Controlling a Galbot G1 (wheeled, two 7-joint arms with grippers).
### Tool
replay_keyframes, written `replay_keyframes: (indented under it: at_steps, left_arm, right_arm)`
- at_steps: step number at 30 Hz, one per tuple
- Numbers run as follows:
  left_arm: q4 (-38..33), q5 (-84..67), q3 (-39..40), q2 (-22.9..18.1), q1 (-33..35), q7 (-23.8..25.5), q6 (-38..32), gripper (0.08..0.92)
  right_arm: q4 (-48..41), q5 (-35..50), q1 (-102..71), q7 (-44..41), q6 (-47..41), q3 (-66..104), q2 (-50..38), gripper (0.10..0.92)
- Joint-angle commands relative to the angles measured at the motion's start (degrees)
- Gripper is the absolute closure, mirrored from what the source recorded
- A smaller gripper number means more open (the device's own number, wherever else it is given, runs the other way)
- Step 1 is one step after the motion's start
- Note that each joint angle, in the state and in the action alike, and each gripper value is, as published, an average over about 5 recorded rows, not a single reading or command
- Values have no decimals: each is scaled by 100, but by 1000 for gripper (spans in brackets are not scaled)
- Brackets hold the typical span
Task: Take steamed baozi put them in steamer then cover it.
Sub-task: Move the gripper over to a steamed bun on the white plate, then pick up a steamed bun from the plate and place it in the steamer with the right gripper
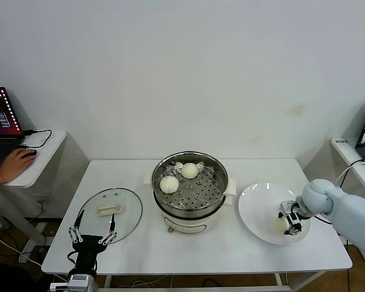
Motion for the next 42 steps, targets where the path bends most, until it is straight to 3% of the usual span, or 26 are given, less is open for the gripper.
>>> replay_keyframes:
  at_steps: [1, 14, 25, 34, 42]
  left_arm:
    - [-28, -2, 5, -3, 6, -1, -1, 177]
    - [-96, -12, 15, 49, -19, 7, -1, 177]
    - [-153, -23, 6, 74, -6, 4, -21, 177]
    - [-180, -36, -64, 23, 1, -10, -27, 177]
    - [-260, -37, -121, -33, 15, -20, -25, 177]
  right_arm:
    - [-59, 26, 68, -27, -14, 26, 62, 458]
    - [546, 1396, 2594, -302, -348, -921, -204, 457]
    - [441, 2316, 5057, -197, -260, -2332, 1072, 454]
    - [912, 2453, 4747, 126, 379, -2666, 2053, 449]
    - [635, 2198, 4452, 302, 1402, -3298, 2839, 448]
